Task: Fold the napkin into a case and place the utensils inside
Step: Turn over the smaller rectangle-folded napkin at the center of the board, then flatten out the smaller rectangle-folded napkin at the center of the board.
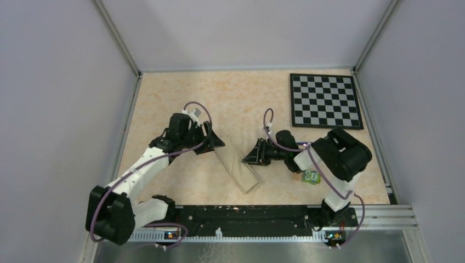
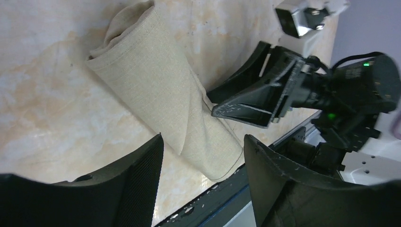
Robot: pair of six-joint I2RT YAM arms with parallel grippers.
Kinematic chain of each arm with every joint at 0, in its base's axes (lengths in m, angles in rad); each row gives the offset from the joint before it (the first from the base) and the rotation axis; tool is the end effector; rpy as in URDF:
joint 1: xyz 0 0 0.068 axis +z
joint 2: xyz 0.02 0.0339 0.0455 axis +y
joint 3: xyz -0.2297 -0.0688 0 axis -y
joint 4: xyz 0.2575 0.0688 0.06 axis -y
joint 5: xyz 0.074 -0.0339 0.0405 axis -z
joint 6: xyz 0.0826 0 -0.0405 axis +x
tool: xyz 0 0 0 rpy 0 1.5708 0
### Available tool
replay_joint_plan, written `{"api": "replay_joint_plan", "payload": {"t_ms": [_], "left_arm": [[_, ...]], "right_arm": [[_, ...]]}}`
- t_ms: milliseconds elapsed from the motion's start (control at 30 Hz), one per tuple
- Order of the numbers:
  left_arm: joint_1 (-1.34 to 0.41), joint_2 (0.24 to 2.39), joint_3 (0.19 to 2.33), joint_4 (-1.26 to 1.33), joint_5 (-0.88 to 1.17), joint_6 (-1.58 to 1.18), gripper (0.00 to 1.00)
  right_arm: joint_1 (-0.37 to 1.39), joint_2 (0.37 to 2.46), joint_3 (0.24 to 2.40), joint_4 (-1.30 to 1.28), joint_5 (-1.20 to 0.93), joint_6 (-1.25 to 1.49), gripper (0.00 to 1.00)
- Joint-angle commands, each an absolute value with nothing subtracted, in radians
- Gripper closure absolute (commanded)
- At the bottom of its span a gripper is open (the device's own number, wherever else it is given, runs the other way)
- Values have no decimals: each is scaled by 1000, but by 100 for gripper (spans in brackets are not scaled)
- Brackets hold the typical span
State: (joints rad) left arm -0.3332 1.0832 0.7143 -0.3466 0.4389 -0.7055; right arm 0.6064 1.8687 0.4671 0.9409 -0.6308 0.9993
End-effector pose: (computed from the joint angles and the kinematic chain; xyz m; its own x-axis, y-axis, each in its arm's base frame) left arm 0.2592 -0.1269 0.1819 -0.8604 -0.3233 -0.3938 0.0542 0.7105 -0.7016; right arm 0.2319 0.2201 0.0268 -0.9498 0.1678 -0.2640 -0.1765 0.4092 0.8952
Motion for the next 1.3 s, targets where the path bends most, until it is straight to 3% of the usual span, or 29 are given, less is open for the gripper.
{"api": "replay_joint_plan", "payload": {"t_ms": [0,100,300,533,633,800,1067,1267], "left_arm": [[-354,1220,743,-131,479,-728,33],[-357,1333,777,-76,509,-716,34],[-357,1528,836,43,567,-699,35],[-350,1715,882,44,480,-641,36],[-341,1763,878,76,479,-629,36],[-336,1807,904,84,534,-622,37],[-336,1677,967,-30,616,-590,32],[-325,1702,931,-17,566,-597,31]], "right_arm": [[602,1650,574,396,-479,667,56],[603,1540,627,183,-387,558,52],[701,1420,710,-34,-354,445,55],[956,1485,758,-104,-232,474,87],[958,1465,670,-74,-125,536,91],[958,1456,669,-205,103,546,91],[960,1390,788,-198,-130,535,75],[960,1442,736,-105,-212,567,71]]}}
